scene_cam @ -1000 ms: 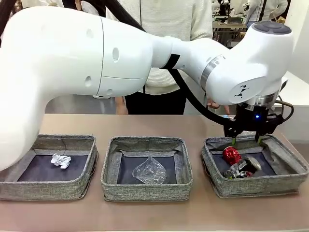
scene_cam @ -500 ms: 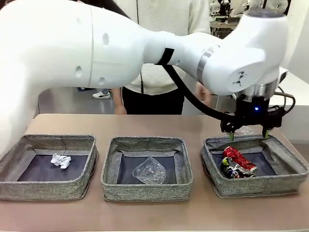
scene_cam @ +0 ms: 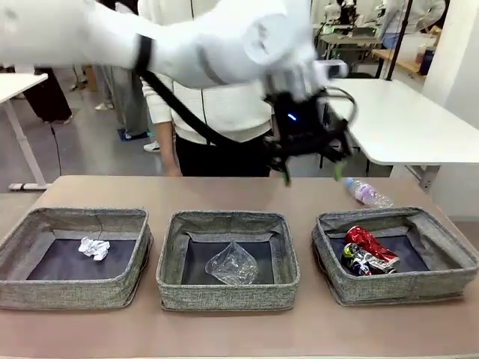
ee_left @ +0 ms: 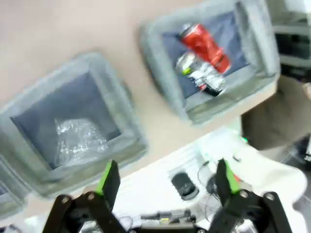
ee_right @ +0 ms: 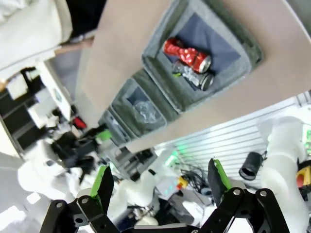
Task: Sort the waste into the appropriate baskets.
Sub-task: Place the picked waste into the Fabric basket indicated by the person.
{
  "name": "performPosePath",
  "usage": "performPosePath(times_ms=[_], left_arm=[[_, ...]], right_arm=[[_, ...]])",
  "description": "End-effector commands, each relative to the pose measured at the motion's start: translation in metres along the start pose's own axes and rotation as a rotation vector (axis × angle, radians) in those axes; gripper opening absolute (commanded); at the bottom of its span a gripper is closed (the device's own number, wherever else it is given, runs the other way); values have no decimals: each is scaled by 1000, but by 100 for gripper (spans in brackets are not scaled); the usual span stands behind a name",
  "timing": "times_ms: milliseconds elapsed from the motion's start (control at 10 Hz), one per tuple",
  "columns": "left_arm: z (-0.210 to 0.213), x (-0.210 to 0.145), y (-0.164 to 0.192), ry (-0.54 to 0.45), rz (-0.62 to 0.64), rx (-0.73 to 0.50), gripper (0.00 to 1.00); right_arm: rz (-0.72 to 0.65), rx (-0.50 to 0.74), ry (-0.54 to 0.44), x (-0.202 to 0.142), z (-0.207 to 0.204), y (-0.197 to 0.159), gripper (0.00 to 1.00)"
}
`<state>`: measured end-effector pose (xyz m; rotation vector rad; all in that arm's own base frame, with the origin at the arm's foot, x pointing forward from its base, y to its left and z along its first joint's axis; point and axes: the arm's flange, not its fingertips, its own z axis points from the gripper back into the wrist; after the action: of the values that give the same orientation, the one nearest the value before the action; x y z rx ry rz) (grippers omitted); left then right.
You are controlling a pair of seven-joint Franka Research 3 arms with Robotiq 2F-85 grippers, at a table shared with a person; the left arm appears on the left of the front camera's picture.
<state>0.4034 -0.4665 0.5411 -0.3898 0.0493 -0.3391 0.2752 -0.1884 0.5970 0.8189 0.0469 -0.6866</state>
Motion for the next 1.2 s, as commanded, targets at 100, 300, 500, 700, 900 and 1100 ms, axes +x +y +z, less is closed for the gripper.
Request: performPosePath(times_ms=[100, 300, 500, 700, 900, 1100], left_arm=[[58, -59, 144, 83, 164, -121, 100], [89, -92, 230, 60, 345, -304, 100], [110, -129, 289, 46, 469, -435, 100], [130, -184, 340, -6, 638, -575, 100], [136, -259, 387, -181, 792, -716, 100], [120, -345, 413, -498, 912, -870, 100]], right_arm=[[39, -115, 198, 32, -28, 56, 100], [92, -103, 389, 45, -67, 90, 100], [101, -47, 529, 51, -93, 111, 100], [77, 18, 614, 62, -93, 111, 100], [82, 88, 771, 77, -84, 97, 100], [18, 59, 788, 85, -74, 82, 100]])
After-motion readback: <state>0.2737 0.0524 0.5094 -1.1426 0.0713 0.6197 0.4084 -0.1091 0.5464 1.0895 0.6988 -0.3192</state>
